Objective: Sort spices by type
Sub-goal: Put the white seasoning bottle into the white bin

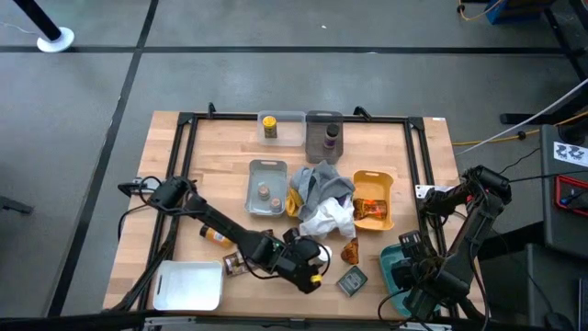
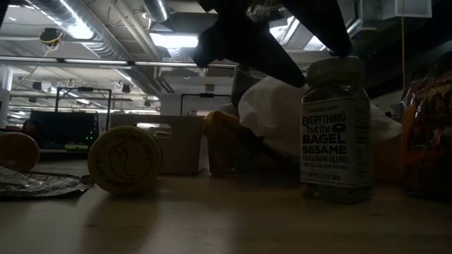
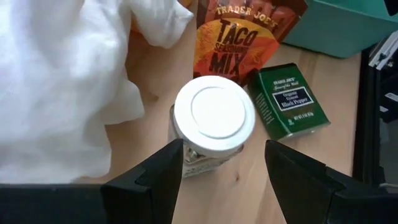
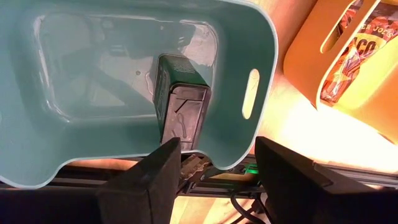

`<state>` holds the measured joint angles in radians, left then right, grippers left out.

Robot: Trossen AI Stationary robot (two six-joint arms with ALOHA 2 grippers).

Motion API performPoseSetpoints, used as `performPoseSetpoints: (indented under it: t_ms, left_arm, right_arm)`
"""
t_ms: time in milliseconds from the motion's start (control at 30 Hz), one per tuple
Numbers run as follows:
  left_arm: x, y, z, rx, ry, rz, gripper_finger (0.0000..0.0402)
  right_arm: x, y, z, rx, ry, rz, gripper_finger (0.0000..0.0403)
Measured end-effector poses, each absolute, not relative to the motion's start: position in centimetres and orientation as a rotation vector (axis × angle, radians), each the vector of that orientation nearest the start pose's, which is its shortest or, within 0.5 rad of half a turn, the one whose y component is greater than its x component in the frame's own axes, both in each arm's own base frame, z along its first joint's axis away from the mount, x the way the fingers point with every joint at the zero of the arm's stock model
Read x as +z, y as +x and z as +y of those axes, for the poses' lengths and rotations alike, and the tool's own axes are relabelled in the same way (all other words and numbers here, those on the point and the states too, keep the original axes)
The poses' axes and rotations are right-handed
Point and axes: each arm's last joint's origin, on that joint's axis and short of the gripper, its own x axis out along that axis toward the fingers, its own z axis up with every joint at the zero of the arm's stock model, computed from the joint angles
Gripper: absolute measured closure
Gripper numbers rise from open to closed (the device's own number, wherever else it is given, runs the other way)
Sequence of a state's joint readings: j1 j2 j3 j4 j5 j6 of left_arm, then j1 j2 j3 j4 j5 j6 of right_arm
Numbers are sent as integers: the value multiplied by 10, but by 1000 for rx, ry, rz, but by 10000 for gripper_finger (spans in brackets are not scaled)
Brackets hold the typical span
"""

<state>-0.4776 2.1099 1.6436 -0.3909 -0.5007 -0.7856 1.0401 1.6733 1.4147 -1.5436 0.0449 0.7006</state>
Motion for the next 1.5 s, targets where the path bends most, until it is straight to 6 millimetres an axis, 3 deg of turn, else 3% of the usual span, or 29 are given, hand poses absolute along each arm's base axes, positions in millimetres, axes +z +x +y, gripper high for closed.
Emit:
performPoseSetpoints:
  t_ms: [567,933,1267,1500]
  left_arm:
    - [185,430,-198,271,-265,671,191]
    - [182,431,-198,292,-259,663,192]
    - [187,435,-198,307,-237,592,192]
    - [188,437,-197,305,-234,580,192]
  right_arm:
    - [267,143,239,100,-451,1629,196]
    - [267,153,242,22,-529,1364,196]
    - [269,166,250,-20,-499,1113,196]
    - [271,185,243,-106,-472,1016,196]
